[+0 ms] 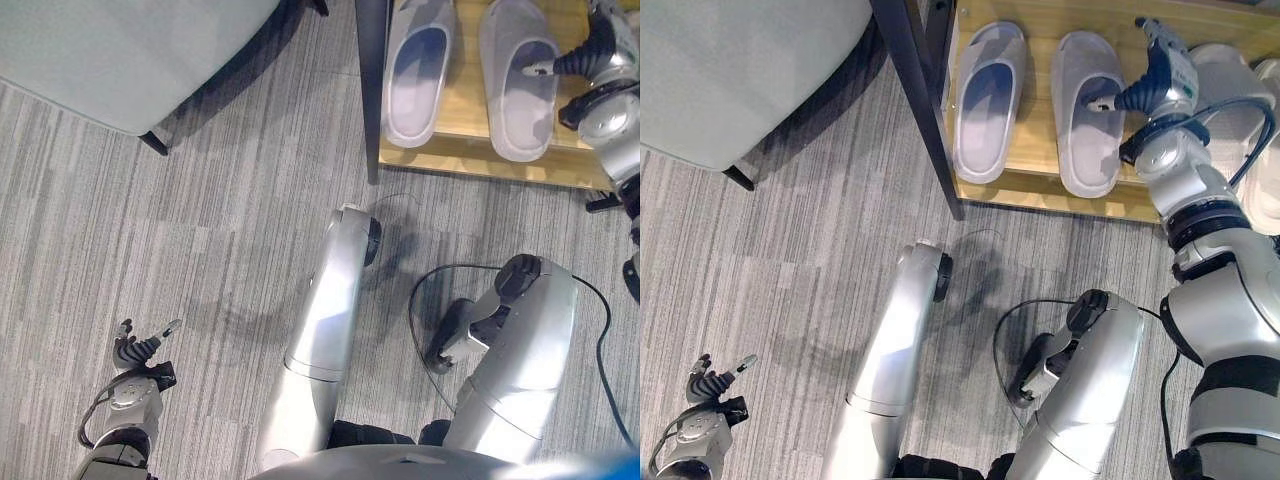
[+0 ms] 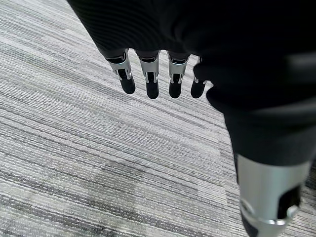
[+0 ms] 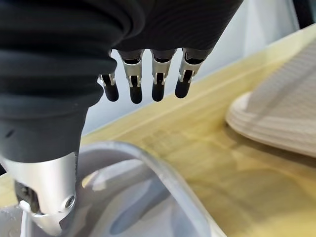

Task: Arrange the slippers neatly on the shoe rack.

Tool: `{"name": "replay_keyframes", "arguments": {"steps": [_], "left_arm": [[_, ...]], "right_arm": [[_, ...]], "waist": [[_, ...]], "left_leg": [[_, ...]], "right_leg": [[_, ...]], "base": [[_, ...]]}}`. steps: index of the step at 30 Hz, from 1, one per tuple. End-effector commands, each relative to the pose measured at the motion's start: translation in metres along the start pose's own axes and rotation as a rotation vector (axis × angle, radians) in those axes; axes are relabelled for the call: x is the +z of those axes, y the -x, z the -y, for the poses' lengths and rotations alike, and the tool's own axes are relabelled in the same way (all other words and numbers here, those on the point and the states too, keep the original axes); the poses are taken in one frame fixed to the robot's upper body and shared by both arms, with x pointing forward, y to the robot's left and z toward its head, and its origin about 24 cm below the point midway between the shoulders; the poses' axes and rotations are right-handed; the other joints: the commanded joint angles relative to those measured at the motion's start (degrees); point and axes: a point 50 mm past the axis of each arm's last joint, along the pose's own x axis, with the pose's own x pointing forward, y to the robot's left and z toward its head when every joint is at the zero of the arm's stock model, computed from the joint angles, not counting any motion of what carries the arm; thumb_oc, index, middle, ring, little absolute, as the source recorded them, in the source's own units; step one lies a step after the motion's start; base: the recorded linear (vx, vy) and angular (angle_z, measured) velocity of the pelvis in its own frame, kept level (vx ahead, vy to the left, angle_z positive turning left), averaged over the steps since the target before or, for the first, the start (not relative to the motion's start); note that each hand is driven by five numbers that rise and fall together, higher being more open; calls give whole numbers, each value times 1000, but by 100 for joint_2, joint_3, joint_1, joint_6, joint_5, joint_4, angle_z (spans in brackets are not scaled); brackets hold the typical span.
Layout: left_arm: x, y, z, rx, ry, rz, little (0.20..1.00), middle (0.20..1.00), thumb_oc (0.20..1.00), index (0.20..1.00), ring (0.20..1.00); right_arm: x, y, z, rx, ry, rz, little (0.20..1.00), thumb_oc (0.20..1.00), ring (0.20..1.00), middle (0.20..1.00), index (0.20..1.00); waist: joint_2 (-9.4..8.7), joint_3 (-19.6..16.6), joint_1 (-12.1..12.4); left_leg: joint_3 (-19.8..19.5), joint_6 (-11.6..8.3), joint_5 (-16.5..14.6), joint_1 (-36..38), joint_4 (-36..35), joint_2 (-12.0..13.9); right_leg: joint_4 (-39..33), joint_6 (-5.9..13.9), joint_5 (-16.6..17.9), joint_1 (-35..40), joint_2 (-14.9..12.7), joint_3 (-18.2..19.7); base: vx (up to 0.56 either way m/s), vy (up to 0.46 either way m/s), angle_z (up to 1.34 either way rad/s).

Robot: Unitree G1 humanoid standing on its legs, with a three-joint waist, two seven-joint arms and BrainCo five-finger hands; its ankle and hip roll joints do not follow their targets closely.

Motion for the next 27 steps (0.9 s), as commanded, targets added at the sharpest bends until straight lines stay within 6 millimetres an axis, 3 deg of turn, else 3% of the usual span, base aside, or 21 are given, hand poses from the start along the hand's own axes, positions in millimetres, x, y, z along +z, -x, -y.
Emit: {"name": "replay_keyframes", "arguments": {"steps": [1, 8, 14, 27], "left_arm": [[-7, -1, -27, 70, -56, -29, 1000, 1000, 1000, 1000, 1000], [-17, 4, -19, 76, -41, -60, 1000, 1000, 1000, 1000, 1000], [-3, -1, -19, 108, 2, -17, 1000, 1000, 1000, 1000, 1000], [-17, 7, 3, 108, -3, -61, 1000, 1000, 1000, 1000, 1000]], "right_arm": [[35, -7, 11, -124, -251, 86, 1000, 1000, 1000, 1000, 1000], [56, 5, -7, -103, -421, 166, 1000, 1000, 1000, 1000, 1000], [67, 20, -25, -76, -521, 207, 1000, 1000, 1000, 1000, 1000], [66, 57, -61, -77, -646, 181, 1000, 1000, 1000, 1000, 1000]], "waist": [[-10, -113, 156], [-42, -113, -11], [-116, -113, -128], [-174, -113, -293]], "left_leg": [[-565, 204, -36, 97, -299, -65], [-471, 214, -101, 97, -158, -13], [-401, 233, -116, 97, -123, 9], [-343, 270, -171, 97, -11, 30]], "right_leg": [[119, -808, 388, 94, 176, 651], [185, -759, 439, 72, 297, 679], [214, -741, 479, 71, 370, 690], [329, -665, 544, 123, 444, 708]], "base": [[-110, 27, -4], [-29, 16, -8], [0, 0, 0], [5, 6, -4]]}}
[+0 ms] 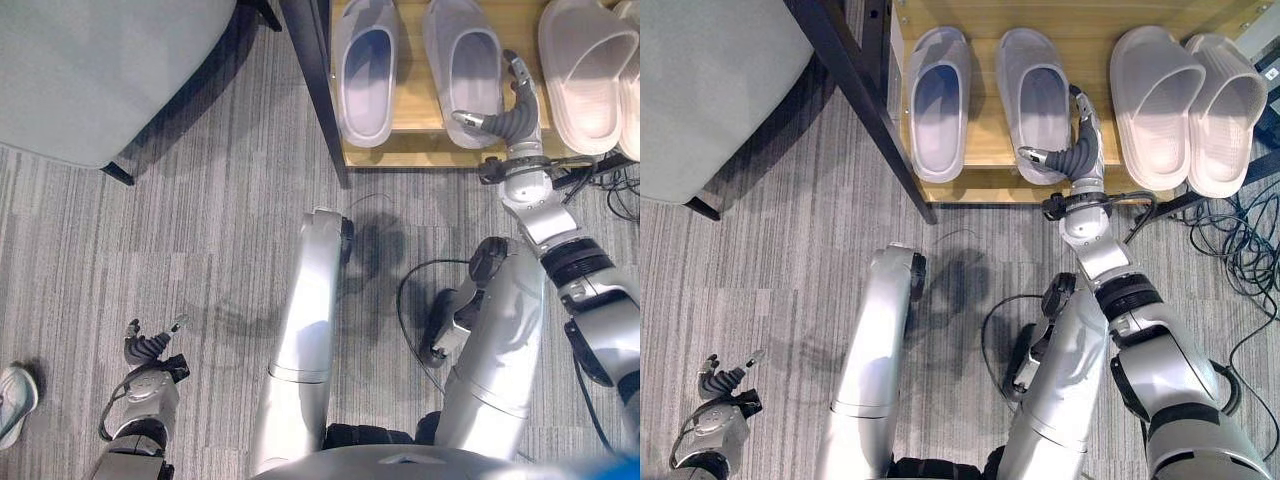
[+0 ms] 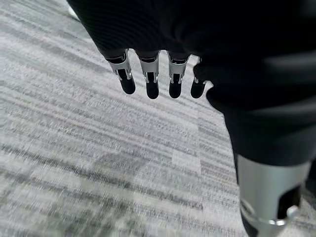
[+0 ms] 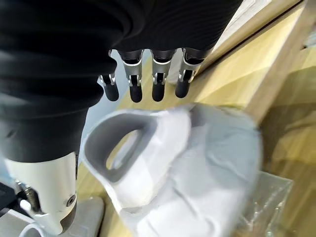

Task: Arrange the slippers neatly on the shoe rack.

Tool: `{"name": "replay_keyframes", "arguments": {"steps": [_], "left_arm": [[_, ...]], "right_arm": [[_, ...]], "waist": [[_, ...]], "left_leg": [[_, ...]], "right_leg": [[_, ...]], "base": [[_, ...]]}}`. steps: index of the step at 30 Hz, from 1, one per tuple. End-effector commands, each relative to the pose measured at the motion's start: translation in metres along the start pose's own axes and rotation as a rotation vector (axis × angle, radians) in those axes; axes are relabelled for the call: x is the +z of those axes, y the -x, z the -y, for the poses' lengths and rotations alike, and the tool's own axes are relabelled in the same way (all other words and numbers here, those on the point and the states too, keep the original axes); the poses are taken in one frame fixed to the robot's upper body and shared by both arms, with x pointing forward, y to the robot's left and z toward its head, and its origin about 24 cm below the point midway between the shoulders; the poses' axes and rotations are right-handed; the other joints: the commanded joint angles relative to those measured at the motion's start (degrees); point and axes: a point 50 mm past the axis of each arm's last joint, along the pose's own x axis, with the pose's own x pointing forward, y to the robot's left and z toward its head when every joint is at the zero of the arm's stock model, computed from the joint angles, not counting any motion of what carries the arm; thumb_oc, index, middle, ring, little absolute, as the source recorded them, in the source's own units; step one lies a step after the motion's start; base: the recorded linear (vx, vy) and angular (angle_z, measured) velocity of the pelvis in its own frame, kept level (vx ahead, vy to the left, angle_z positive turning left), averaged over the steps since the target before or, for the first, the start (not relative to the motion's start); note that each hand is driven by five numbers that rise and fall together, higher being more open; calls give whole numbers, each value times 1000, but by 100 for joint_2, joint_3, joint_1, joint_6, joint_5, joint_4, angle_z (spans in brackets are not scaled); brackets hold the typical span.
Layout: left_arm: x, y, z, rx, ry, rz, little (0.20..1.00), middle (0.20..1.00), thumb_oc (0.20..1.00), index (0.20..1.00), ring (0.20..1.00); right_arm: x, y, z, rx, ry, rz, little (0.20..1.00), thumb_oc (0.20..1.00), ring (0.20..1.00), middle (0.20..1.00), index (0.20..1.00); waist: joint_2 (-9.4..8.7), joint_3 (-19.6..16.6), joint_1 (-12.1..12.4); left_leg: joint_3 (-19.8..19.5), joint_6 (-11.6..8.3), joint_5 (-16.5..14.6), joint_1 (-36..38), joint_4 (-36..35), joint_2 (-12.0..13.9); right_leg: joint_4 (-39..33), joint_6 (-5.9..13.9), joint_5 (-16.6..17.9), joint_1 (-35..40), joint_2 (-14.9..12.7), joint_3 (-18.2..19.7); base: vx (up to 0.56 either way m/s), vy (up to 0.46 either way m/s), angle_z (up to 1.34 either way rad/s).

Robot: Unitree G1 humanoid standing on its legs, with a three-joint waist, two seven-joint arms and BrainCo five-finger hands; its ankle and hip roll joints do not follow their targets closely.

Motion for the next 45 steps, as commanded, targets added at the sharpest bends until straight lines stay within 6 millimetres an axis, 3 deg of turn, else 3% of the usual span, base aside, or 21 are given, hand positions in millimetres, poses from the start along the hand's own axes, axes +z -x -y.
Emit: {"name": "replay_keyframes", "arguments": {"steps": [1, 8, 13, 23, 37, 43, 45], "left_arm": [[-10, 1, -25, 93, -84, -12, 1000, 1000, 1000, 1000, 1000], [-10, 2, -18, 98, -90, -10, 1000, 1000, 1000, 1000, 1000], [-10, 3, -9, 84, -124, -8, 1000, 1000, 1000, 1000, 1000], [-19, 7, -5, 76, -134, -36, 1000, 1000, 1000, 1000, 1000], [-14, 5, -4, 65, -134, -25, 1000, 1000, 1000, 1000, 1000], [-16, 6, -1, 56, -143, -29, 1000, 1000, 1000, 1000, 1000], [-17, 6, -1, 64, -128, -35, 1000, 1000, 1000, 1000, 1000]], "right_arm": [[43, -12, 3, -61, -82, 186, 1000, 1000, 1000, 1000, 1000], [41, 8, -27, -5, -231, 144, 1000, 1000, 1000, 1000, 1000], [54, 13, -48, 50, -284, 163, 1000, 1000, 1000, 1000, 1000], [63, 13, -62, 101, -337, 157, 1000, 1000, 1000, 1000, 1000], [79, 10, -77, 206, -370, 183, 1000, 1000, 1000, 1000, 1000], [77, 12, -75, 202, -349, 185, 1000, 1000, 1000, 1000, 1000], [70, 12, -65, 147, -315, 184, 1000, 1000, 1000, 1000, 1000]], "waist": [[-79, -141, 279], [-79, -141, 238], [-40, -141, 230], [1, -141, 273], [11, -141, 327], [-22, -141, 301], [-39, -141, 272]], "left_leg": [[-332, 363, 7, 17, -266, -159], [-297, 388, 8, 17, -262, -158], [-279, 389, -6, 17, -204, -153], [-239, 375, -4, 17, -154, -159], [-236, 350, 31, 17, -210, -178], [-232, 335, 28, 17, -200, -185], [-235, 333, 27, 17, -202, -184]], "right_leg": [[204, -706, 507, 131, 135, 632], [192, -706, 539, 131, 171, 632], [248, -699, 546, 117, 213, 648], [304, -676, 587, 128, 256, 668], [307, -659, 611, 133, 259, 681], [324, -635, 627, 150, 255, 694], [324, -628, 621, 168, 255, 695]], "base": [[0, 0, 0], [0, 0, 0], [0, 0, 0], [0, 0, 0], [0, 0, 0], [0, 0, 0], [0, 0, 0]]}}
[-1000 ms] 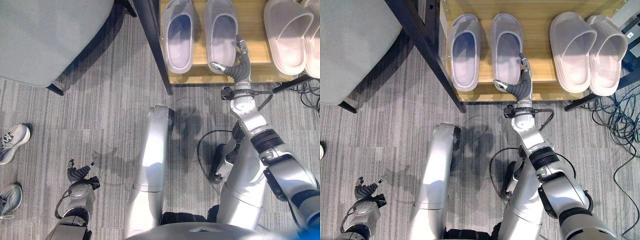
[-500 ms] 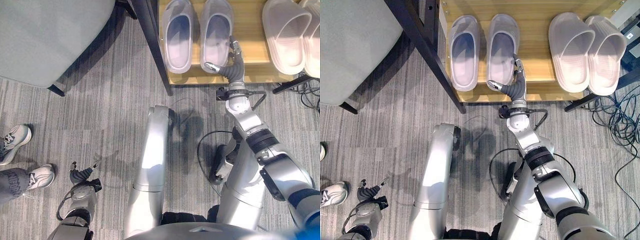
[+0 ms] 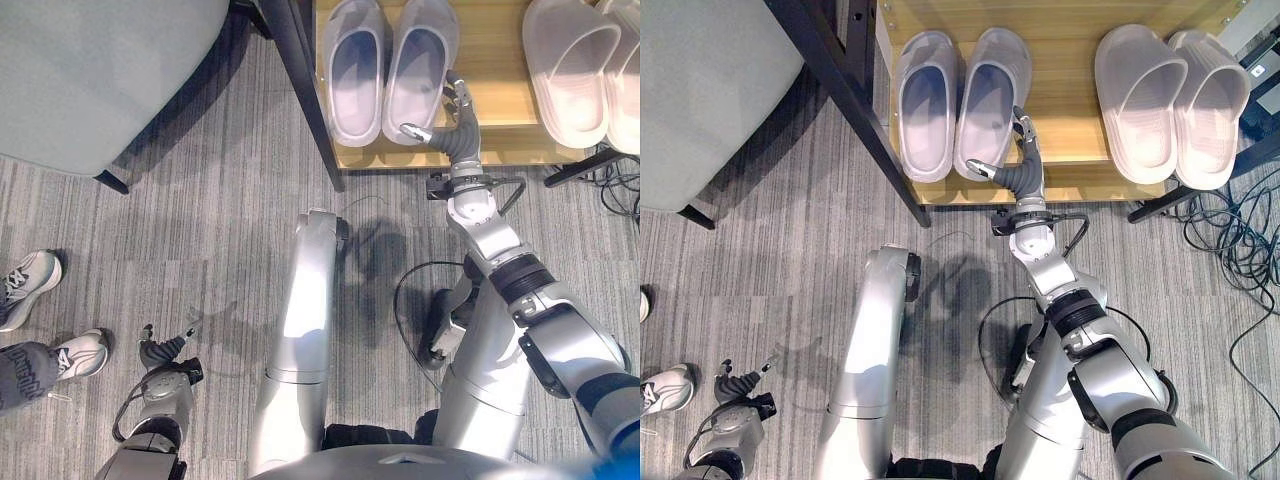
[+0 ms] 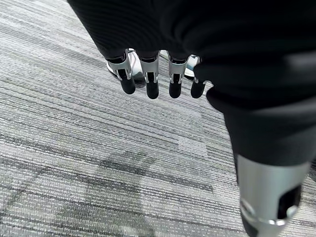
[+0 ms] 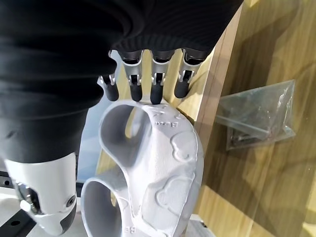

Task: Arrange the slippers neatly on the shoe rack.

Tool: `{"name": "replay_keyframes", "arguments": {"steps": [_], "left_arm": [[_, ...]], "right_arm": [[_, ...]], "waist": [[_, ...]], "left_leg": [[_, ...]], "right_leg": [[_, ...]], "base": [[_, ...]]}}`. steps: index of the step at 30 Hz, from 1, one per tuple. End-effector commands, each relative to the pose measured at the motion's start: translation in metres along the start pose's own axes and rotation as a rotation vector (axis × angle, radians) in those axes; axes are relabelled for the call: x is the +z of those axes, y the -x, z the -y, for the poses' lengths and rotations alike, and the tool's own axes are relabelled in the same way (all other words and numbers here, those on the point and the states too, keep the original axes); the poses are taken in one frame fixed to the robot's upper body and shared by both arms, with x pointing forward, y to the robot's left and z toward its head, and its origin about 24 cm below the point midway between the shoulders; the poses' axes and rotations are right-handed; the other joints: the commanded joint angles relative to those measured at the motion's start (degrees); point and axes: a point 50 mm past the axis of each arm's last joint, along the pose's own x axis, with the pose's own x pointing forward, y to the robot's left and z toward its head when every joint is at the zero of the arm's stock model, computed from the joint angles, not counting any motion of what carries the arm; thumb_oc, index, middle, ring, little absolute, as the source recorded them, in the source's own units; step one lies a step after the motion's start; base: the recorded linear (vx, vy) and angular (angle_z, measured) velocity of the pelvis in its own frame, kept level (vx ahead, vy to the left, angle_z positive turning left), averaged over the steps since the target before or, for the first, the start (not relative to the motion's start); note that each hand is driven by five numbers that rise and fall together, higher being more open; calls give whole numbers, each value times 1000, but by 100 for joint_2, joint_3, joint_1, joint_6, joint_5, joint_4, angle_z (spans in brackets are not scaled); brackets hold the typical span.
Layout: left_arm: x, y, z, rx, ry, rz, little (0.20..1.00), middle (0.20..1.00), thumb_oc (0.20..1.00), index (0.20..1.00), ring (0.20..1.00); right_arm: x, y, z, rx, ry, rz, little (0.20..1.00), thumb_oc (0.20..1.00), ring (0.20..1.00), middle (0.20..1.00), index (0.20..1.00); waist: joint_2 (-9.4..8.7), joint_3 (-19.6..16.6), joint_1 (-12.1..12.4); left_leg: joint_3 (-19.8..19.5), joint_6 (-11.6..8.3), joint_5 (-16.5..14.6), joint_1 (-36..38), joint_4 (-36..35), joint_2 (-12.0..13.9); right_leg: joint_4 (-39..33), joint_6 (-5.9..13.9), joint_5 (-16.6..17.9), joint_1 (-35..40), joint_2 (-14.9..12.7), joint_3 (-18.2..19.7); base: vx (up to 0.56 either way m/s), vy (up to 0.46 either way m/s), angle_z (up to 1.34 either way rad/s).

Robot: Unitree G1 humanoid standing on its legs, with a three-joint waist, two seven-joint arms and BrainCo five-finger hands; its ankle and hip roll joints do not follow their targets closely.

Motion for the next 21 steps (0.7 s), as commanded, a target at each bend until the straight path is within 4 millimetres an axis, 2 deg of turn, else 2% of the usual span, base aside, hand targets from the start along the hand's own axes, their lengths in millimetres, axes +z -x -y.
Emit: {"name": "replay_keyframes", "arguments": {"steps": [1, 3, 6, 7, 10, 11, 13, 16, 17, 18, 19, 20, 21], "left_arm": [[-11, 2, -9, 38, -51, -17, 1000, 1000, 1000, 1000, 1000], [-15, 4, -11, 51, -44, -27, 1000, 1000, 1000, 1000, 1000], [-14, 3, -12, 52, -40, -28, 1000, 1000, 1000, 1000, 1000], [-13, 3, -11, 55, -28, -22, 1000, 1000, 1000, 1000, 1000], [-14, 4, -12, 57, -19, -16, 1000, 1000, 1000, 1000, 1000], [-11, 4, -13, 66, 1, -2, 1000, 1000, 1000, 1000, 1000], [-8, 3, -12, 68, 6, 8, 1000, 1000, 1000, 1000, 1000], [0, 1, -12, 84, 41, 30, 1000, 1000, 1000, 1000, 1000], [15, -5, -14, 103, 78, 74, 1000, 1000, 1000, 1000, 1000], [24, -7, -16, 113, 99, 98, 1000, 1000, 1000, 1000, 1000], [29, -8, -15, 115, 109, 118, 1000, 1000, 1000, 1000, 1000], [43, -9, -13, 119, 123, 173, 1000, 1000, 1000, 1000, 1000], [50, -9, -11, 121, 131, 200, 1000, 1000, 1000, 1000, 1000]], "right_arm": [[43, -11, -15, 58, -20, 183, 1000, 1000, 1000, 1000, 1000], [41, 2, 4, -41, -114, 206, 1000, 1000, 1000, 1000, 1000], [42, 7, 12, -62, -126, 231, 1000, 1000, 1000, 1000, 1000], [46, 17, 26, -98, -121, 288, 1000, 1000, 1000, 1000, 1000], [53, 36, 42, -136, -104, 366, 1000, 1000, 1000, 1000, 1000], [54, 54, 49, -121, -82, 396, 1000, 1000, 1000, 1000, 1000], [47, 67, 51, -99, -92, 369, 1000, 1000, 1000, 1000, 1000], [34, 84, 57, -93, -53, 316, 1000, 1000, 1000, 1000, 1000], [23, 91, 61, -101, -26, 271, 1000, 1000, 1000, 1000, 1000], [18, 95, 62, -108, -9, 247, 1000, 1000, 1000, 1000, 1000], [9, 100, 64, -117, 22, 207, 1000, 1000, 1000, 1000, 1000], [-12, 109, 70, -150, 98, 108, 1000, 1000, 1000, 1000, 1000], [-25, 115, 76, -174, 144, 47, 1000, 1000, 1000, 1000, 1000]], "waist": [[-33, -152, 329], [-60, -152, 261], [-68, -152, 238], [-94, -152, 207], [-157, -152, 166], [-223, -152, 118], [-265, -152, 71], [-311, -152, -3], [-323, -159, -62], [-325, -190, -80], [-341, -328, -106], [-345, -578, -162], [-344, -770, -204]], "left_leg": [[-193, 388, 69, -6, -335, -197], [-203, 404, 59, -6, -309, -206], [-206, 404, 60, -6, -305, -211], [-218, 412, 59, -6, -293, -216], [-238, 420, 48, -6, -281, -210], [-271, 415, 65, -6, -292, -205], [-280, 411, 104, -6, -399, -192], [-226, 418, 270, -6, -855, -139], [-153, 448, 473, -6, -1402, -48], [-132, 462, 612, -6, -1648, -17], [-132, 472, 731, -6, -1926, 1], [-147, 454, 993, -6, -2424, 40], [-167, 448, 1132, -6, -2731, 65]], "right_leg": [[125, -649, 633, 242, 159, 639], [139, -627, 654, 250, 176, 639], [134, -617, 656, 252, 173, 625], [124, -604, 652, 245, 161, 614], [108, -571, 645, 266, 133, 603], [37, -560, 656, 320, 110, 587], [-103, -541, 704, 383, 83, 554], [-590, -517, 809, 488, -20, 431], [-1124, -540, 902, 578, -108, 292], [-1390, -550, 939, 607, -149, 209], [-1637, -526, 999, 611, -173, 123], [-2151, -486, 1128, 619, -290, -57], [-2447, -440, 1216, 628, -347, -135]], "base": [[0, 0, 0], [14, 37, -1], [8, 32, -1], [11, 43, -2], [1, 38, -2], [-13, 42, -1], [-9, 17, 1], [-99, 19, 0], [-213, 43, -5], [-203, 54, -7], [-156, 39, 2], [-105, 70, 9], [-93, 114, 11]]}}
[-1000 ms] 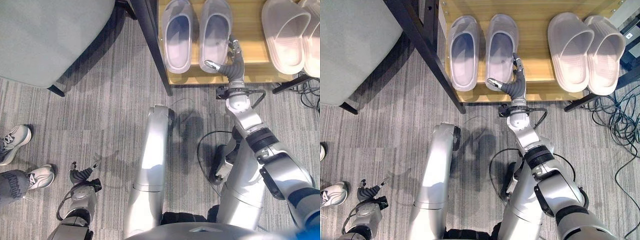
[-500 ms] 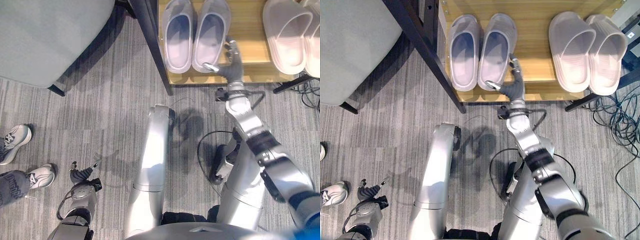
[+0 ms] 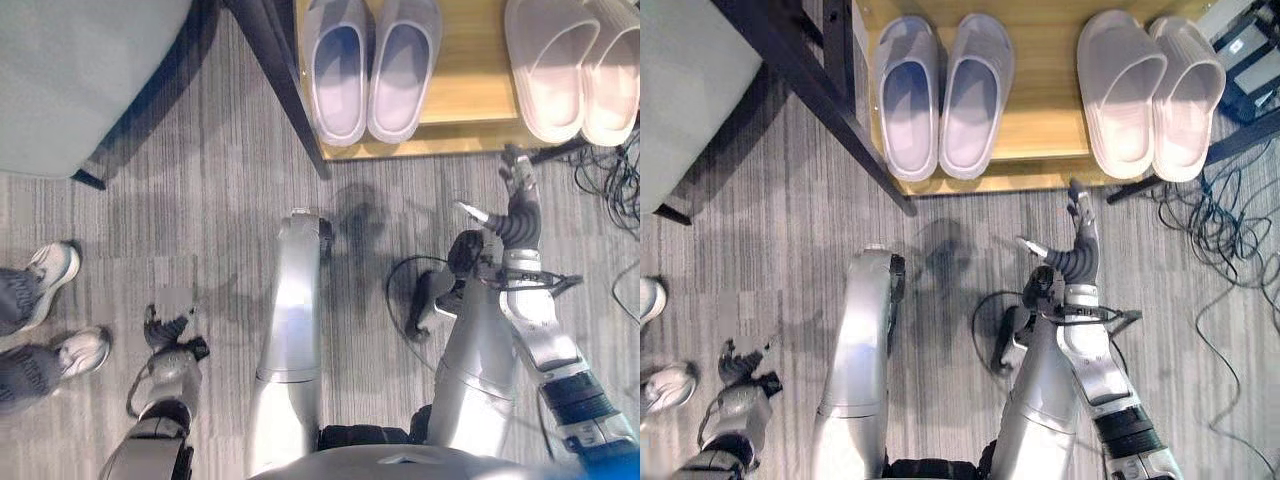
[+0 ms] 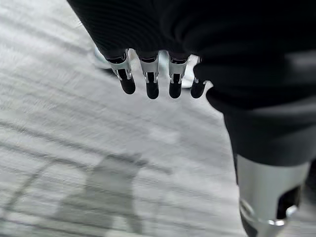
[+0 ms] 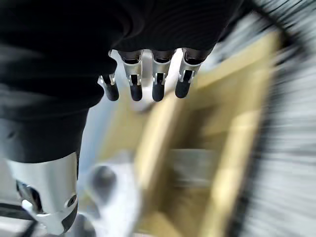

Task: Arrange the slippers neatly on the shoe rack.

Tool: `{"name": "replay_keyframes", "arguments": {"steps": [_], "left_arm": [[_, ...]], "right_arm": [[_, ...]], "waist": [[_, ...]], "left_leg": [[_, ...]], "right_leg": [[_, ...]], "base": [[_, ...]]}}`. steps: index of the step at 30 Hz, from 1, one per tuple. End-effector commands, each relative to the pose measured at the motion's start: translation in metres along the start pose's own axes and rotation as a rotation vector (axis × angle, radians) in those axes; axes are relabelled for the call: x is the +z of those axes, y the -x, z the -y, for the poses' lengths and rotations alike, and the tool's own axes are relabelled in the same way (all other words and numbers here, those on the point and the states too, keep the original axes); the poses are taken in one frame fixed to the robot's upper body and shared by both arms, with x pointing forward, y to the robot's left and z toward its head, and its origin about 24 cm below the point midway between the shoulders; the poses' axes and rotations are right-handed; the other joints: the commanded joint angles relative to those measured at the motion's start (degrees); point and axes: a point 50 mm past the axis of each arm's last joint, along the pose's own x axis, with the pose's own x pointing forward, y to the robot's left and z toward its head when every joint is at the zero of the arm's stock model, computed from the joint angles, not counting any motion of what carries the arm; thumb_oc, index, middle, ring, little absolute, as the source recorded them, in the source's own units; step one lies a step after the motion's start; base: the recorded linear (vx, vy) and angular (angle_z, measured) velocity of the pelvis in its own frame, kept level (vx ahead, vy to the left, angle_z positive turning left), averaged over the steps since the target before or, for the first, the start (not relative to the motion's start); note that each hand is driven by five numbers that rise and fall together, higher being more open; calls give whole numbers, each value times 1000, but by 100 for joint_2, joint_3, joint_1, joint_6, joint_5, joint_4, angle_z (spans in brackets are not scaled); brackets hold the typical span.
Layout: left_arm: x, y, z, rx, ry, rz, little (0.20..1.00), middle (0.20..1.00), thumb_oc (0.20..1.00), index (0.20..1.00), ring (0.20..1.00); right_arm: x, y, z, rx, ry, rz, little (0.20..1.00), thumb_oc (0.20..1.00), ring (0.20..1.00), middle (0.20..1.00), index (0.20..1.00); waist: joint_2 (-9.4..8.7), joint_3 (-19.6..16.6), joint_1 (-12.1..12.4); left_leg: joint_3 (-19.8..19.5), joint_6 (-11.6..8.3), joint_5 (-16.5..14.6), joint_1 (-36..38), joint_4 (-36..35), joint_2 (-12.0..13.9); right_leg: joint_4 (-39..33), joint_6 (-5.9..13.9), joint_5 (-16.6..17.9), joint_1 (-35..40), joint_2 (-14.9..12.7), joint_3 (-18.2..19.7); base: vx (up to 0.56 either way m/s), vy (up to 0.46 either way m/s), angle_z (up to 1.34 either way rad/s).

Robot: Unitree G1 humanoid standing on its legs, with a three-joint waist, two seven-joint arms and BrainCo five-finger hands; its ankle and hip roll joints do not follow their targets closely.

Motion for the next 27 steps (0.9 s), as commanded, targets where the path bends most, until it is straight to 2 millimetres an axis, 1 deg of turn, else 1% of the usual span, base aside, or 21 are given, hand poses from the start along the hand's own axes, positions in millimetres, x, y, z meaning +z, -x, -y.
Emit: {"name": "replay_keyframes", "arguments": {"steps": [1, 2, 4, 5, 6, 7, 8, 9, 10, 11, 12, 14, 15, 16, 19, 20, 22, 24, 25, 26, 27], "left_arm": [[-2, -2, -40, 127, -90, 56, 1000, 1000, 1000, 1000, 1000], [-2, -2, -40, 127, -91, 56, 1000, 1000, 1000, 1000, 1000], [1, -2, -41, 128, -88, 70, 1000, 1000, 1000, 1000, 1000], [-7, 1, -41, 123, -95, 45, 1000, 1000, 1000, 1000, 1000], [-11, 3, -40, 117, -101, 31, 1000, 1000, 1000, 1000, 1000], [-11, 3, -40, 117, -101, 31, 1000, 1000, 1000, 1000, 1000], [-22, 8, -38, 99, -118, -8, 1000, 1000, 1000, 1000, 1000], [-27, 10, -37, 90, -128, -28, 1000, 1000, 1000, 1000, 1000], [-53, 23, -30, 31, -206, -119, 1000, 1000, 1000, 1000, 1000], [-58, 25, -31, 26, -220, -139, 1000, 1000, 1000, 1000, 1000], [-72, 33, -35, 11, -257, -193, 1000, 1000, 1000, 1000, 1000], [-90, 44, -44, 23, -269, -265, 1000, 1000, 1000, 1000, 1000], [-99, 49, -54, 47, -256, -311, 1000, 1000, 1000, 1000, 1000], [-100, 50, -57, 43, -266, -318, 1000, 1000, 1000, 1000, 1000], [-109, 56, -60, 33, -300, -351, 1000, 1000, 1000, 1000, 1000], [-115, 61, -62, 24, -320, -367, 1000, 1000, 1000, 1000, 1000], [-120, 66, -62, 21, -347, -388, 1000, 1000, 1000, 1000, 1000], [-126, 71, -65, 14, -383, -413, 1000, 1000, 1000, 1000, 1000], [-132, 76, -66, -9, -424, -437, 1000, 1000, 1000, 1000, 1000], [-135, 78, -65, -22, -448, -453, 1000, 1000, 1000, 1000, 1000], [-137, 79, -63, -29, -453, -467, 1000, 1000, 1000, 1000, 1000]], "right_arm": [[-10, -6, 25, -148, 150, -10, 1000, 1000, 1000, 1000, 1000], [-10, -6, 25, -148, 151, -10, 1000, 1000, 1000, 1000, 1000], [-42, 8, 37, -214, 206, -167, 1000, 1000, 1000, 1000, 1000], [-62, 19, 43, -250, 209, -280, 1000, 1000, 1000, 1000, 1000], [-69, 24, 44, -258, 211, -318, 1000, 1000, 1000, 1000, 1000], [-69, 24, 44, -258, 211, -318, 1000, 1000, 1000, 1000, 1000], [-84, 34, 47, -268, 229, -402, 1000, 1000, 1000, 1000, 1000], [-92, 41, 47, -265, 236, -451, 1000, 1000, 1000, 1000, 1000], [-117, 66, 49, -263, 250, -613, 1000, 1000, 1000, 1000, 1000], [-120, 70, 49, -252, 259, -638, 1000, 1000, 1000, 1000, 1000], [-128, 82, 50, -223, 293, -693, 1000, 1000, 1000, 1000, 1000], [-135, 94, 51, -205, 312, -745, 1000, 1000, 1000, 1000, 1000], [-141, 108, 51, -177, 329, -802, 1000, 1000, 1000, 1000, 1000], [-144, 113, 52, -164, 341, -826, 1000, 1000, 1000, 1000, 1000], [-152, 135, 51, -106, 374, -901, 1000, 1000, 1000, 1000, 1000], [-156, 148, 50, -72, 395, -952, 1000, 1000, 1000, 1000, 1000], [-159, 158, 50, -51, 403, -989, 1000, 1000, 1000, 1000, 1000], [-161, 170, 49, -24, 401, -1029, 1000, 1000, 1000, 1000, 1000], [-168, 188, 50, -8, 417, -1124, 1000, 1000, 1000, 1000, 1000], [-172, 195, 51, -10, 421, -1184, 1000, 1000, 1000, 1000, 1000], [-174, 195, 52, -12, 426, -1209, 1000, 1000, 1000, 1000, 1000]], "waist": [[-117, -1111, 79], [-103, -1122, 75], [-75, -1218, 71], [-99, -1307, 82], [-106, -1326, 87], [-106, -1326, 87], [-103, -1338, 97], [-94, -1356, 104], [-59, -1451, 112], [-57, -1489, 128], [-52, -1539, 144], [-37, -1568, 167], [-33, -1698, 166], [-13, -1744, 167], [17, -1901, 157], [38, -2046, 137], [97, -2220, 91], [120, -2401, 36], [177, -2594, 43], [196, -2636, 53], [213, -2710, 64]], "left_leg": [[-418, 392, 580, -787, -686, -135], [-432, 392, 593, -787, -704, -139], [-412, 371, 834, -255, -1434, -6], [-381, 350, 1002, 181, -1962, 46], [-384, 334, 1064, 407, -2210, 81], [-384, 334, 1064, 407, -2210, 81], [-358, 310, 1214, 941, -2752, 124], [-353, 299, 1276, 1200, -3019, 146], [-274, 270, 1549, 2315, -4131, 208], [-268, 274, 1596, 2572, -4378, 231], [-286, 288, 1757, 3200, -5007, 266], [-316, 282, 1954, 3813, -5648, 311], [-272, 239, 2164, 4378, -6312, 369], [-252, 244, 2438, 4626, -6713, 366], [-150, 149, 2807, 5650, -7873, 409], [-75, 81, 3044, 6196, -8550, 434], [37, 52, 3324, 6712, -9224, 459], [161, 73, 3412, 7187, -9795, 456], [224, 47, 3618, 7528, -10204, 431], [250, 60, 3620, 7750, -10410, 417], [250, 55, 3685, 7878, -10553, 404]], "right_leg": [[-396, -329, 478, -311, -249, 328], [-419, -334, 488, -299, -255, 306], [-1120, -281, 615, 209, -395, -29], [-1641, -259, 671, 653, -403, -195], [-1912, -243, 716, 878, -412, -264], [-1912, -243, 716, 878, -412, -264], [-2527, -214, 821, 1456, -414, -470], [-2784, -194, 855, 1697, -399, -513], [-3940, -49, 1157, 2787, -304, -812], [-4165, -24, 1198, 3021, -286, -887], [-4791, 61, 1390, 3643, -225, -1047], [-5384, 151, 1609, 4268, -151, -1219], [-5971, 303, 1858, 4803, -71, -1431], [-6345, 300, 2150, 5062, -53, -1543], [-7526, 466, 2684, 6030, 90, -1748], [-8222, 565, 3000, 6508, 187, -1815], [-8839, 670, 3287, 6940, 247, -1873], [-9367, 748, 3547, 7313, 297, -1870], [-9822, 797, 3703, 7629, 398, -1905], [-10025, 800, 3767, 7821, 456, -1877], [-10217, 820, 3848, 7964, 502, -1855]], "base": [[-34, 91, 5], [-41, 65, 10], [-87, 19, 13], [-93, -16, 8], [-40, -39, 10], [-37, -55, 10], [-18, -49, 16], [62, -81, 18], [119, -51, 18], [209, -69, 8], [153, -55, -10], [199, -41, -18], [184, -9, -8], [214, -29, 0], [218, -22, -3], [282, -15, -5], [251, -3, -24], [260, -5, -21], [271, -10, -19], [241, -22, -27], [208, -27, -20]]}}
